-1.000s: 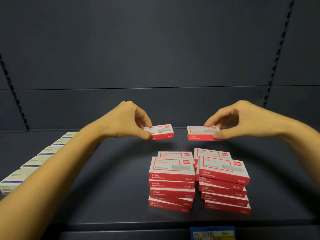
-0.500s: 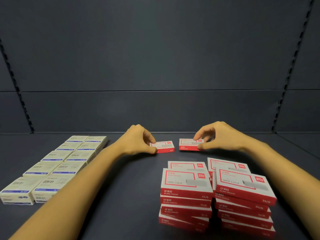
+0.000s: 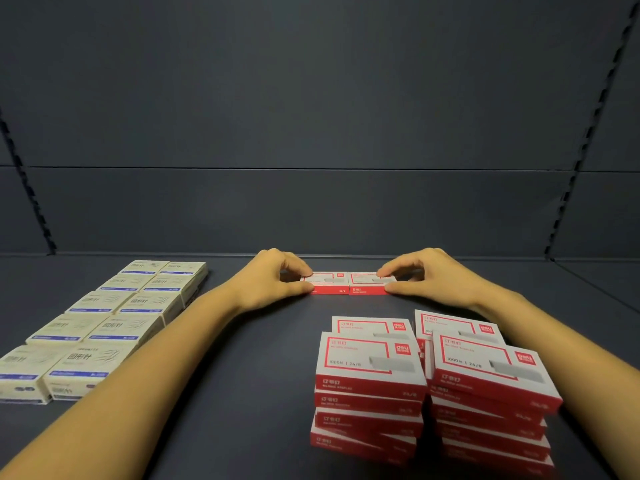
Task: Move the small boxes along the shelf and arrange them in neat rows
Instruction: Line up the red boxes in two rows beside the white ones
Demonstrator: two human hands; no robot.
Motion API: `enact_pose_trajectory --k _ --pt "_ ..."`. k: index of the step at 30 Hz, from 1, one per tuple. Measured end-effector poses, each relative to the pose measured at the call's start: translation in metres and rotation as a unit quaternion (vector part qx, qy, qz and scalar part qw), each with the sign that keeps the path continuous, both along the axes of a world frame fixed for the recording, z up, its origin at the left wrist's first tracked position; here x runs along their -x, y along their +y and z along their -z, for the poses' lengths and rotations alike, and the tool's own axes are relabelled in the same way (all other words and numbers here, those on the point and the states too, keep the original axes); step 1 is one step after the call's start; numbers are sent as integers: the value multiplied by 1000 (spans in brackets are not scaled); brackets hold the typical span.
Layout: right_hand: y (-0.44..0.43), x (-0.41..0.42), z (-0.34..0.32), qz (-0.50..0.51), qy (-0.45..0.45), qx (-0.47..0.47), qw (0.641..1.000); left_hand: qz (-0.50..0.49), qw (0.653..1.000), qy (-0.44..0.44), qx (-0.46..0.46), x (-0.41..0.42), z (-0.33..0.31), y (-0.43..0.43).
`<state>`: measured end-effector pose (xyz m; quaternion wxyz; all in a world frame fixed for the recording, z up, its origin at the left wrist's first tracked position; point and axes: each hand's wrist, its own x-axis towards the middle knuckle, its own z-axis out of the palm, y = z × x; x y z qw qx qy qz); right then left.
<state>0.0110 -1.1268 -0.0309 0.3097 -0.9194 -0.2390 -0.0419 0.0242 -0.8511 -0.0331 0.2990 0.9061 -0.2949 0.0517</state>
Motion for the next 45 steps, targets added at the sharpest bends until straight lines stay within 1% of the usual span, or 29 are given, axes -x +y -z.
enact_pose_trajectory --k 6,9,11,12,14,16,19,22,27,31,33,37,40,45 --pt "2 -1 3 25 -12 23 999 -16 1000 -14 2 4 3 -4" --pt "2 2 2 34 -27 36 998 -39 997 -58 -26 8 0 -7" --pt "0 6 -2 50 -56 24 997 -46 995 -80 28 18 -8 -9" --pt "-2 10 -6 54 -70 13 996 -33 995 -66 68 25 -14 -9" --pt "-7 24 -16 45 -81 -13 996 34 992 1 119 47 -28 -8" --pt "-11 42 -28 31 -80 -49 995 104 987 43 119 68 -39 -6" --pt "-16 78 -45 6 -78 -101 992 172 976 57 120 95 -48 -1" --pt "-19 113 -55 -32 -56 -81 995 200 974 62 88 115 -50 3" --pt "-24 147 -52 -41 -35 19 998 156 987 17 28 127 -41 1" --pt "-30 160 -50 -8 -62 101 993 146 988 2 40 130 -37 -1" --pt "-32 164 -50 3 -72 125 990 139 989 -15 49 131 -37 0" --pt "-35 165 -48 4 -70 160 985 89 992 -66 58 123 -45 3" --pt "-34 162 -53 -5 -70 146 987 42 992 -79 85 108 -51 4" --pt "-23 132 -64 18 -79 13 997 -62 991 -77 89 65 -46 -1"
